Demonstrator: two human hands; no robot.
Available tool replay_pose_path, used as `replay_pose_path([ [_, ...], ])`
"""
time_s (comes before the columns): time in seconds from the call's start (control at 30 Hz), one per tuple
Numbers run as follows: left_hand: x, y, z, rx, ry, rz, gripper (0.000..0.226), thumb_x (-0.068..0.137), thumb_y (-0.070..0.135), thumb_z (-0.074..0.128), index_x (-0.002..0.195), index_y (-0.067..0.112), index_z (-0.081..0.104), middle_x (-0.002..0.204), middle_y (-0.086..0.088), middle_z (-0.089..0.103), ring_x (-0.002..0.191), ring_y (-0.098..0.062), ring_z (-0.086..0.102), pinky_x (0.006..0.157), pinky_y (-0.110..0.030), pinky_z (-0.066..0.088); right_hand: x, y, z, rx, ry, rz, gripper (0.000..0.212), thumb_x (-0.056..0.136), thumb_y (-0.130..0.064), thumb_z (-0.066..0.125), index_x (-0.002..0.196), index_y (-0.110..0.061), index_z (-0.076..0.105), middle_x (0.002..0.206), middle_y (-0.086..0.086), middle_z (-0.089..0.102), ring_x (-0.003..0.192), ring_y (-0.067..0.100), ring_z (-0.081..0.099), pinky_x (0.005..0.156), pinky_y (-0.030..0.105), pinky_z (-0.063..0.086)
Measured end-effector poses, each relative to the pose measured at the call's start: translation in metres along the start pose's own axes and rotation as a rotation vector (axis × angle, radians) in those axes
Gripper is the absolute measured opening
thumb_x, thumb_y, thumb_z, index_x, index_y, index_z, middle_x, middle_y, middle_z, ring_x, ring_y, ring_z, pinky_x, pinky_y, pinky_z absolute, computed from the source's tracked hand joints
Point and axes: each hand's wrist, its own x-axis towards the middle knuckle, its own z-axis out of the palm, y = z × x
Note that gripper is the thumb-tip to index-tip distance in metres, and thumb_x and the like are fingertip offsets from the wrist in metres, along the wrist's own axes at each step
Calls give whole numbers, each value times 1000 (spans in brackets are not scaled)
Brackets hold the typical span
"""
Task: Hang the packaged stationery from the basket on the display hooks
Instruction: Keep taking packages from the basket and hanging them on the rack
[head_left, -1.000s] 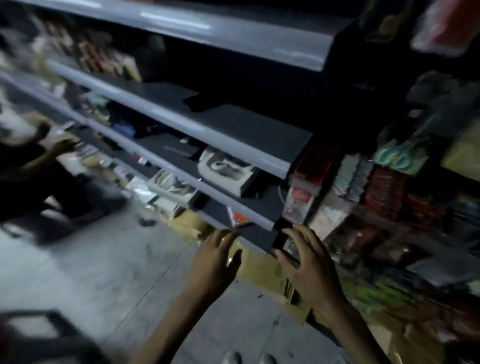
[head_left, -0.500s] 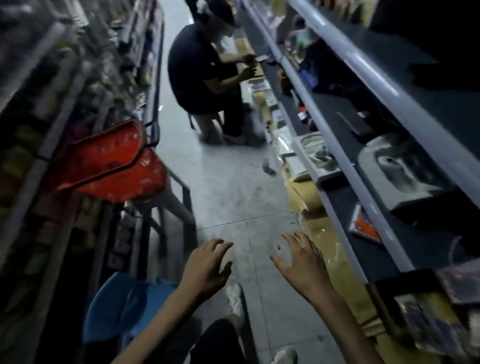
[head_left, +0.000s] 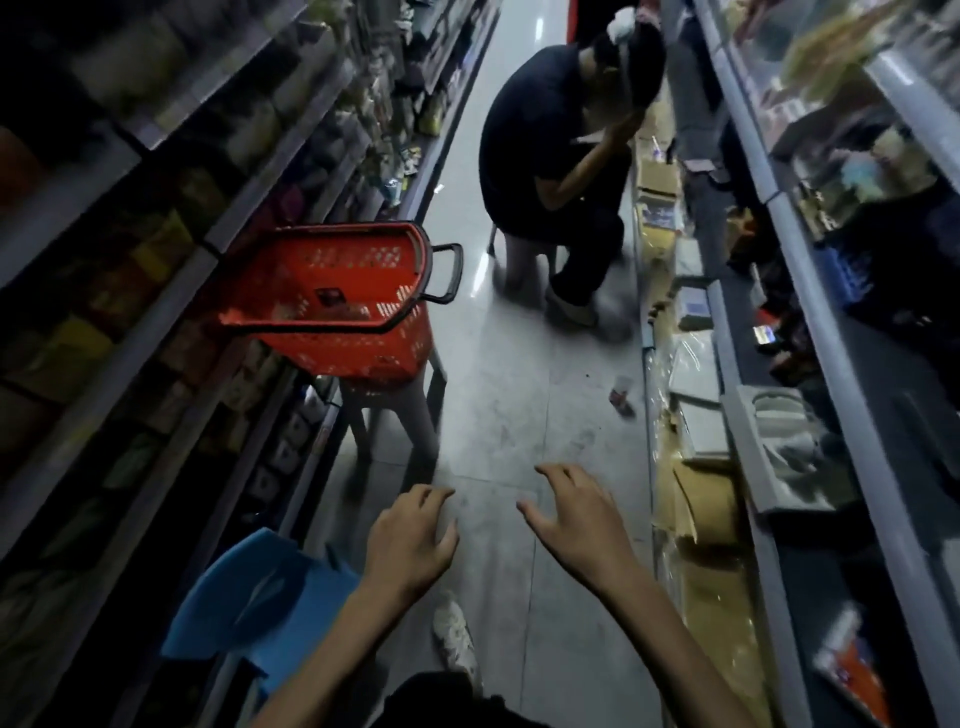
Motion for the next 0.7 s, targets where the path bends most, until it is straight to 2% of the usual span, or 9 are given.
replay_pose_path([
  [0.13, 51, -36, -12, -26, -34, -61, 48, 101, 40, 54, 147, 27, 54, 138, 3, 60, 122, -21, 61, 98, -38, 51, 62, -35, 13, -7, -72, -38, 57, 97, -55, 58, 146, -28, 51, 145, -5, 54, 135, 18, 50, 113, 39, 41],
  [0.33, 137, -95, -27, 43, -67, -150, 47, 102, 39, 52, 146, 24, 52, 138, -2, 61, 127, -25, 59, 103, -40, 49, 145, -79, 24, -6, -147, -104, 53, 98, -50, 60, 145, -27, 53, 145, -4, 55, 134, 18, 51, 112, 37, 43],
  [0.53, 254, -122, -55, 191, -2, -159, 58, 99, 41, 55, 152, 20, 43, 133, -9, 58, 124, -33, 57, 97, -45, 48, 237, -94, 29, -37, -238, -164, 49, 98, -45, 61, 142, -24, 57, 143, -1, 58, 132, 21, 54, 108, 37, 43],
  [0.63, 316, -134, -62, 236, 37, -148, 60, 95, 44, 61, 147, 19, 48, 131, -11, 57, 122, -34, 56, 97, -46, 49, 289, -94, 33, -67, -278, -197, 48, 99, -45, 58, 143, -26, 56, 143, -3, 57, 130, 21, 55, 106, 38, 45],
  [0.7, 345, -138, -64, 286, 20, -167, 58, 95, 47, 60, 144, 18, 50, 135, -12, 57, 127, -33, 53, 101, -46, 46, 326, -97, 32, -82, -309, -228, 47, 99, -44, 57, 142, -26, 56, 142, -1, 57, 129, 21, 56, 105, 38, 45],
])
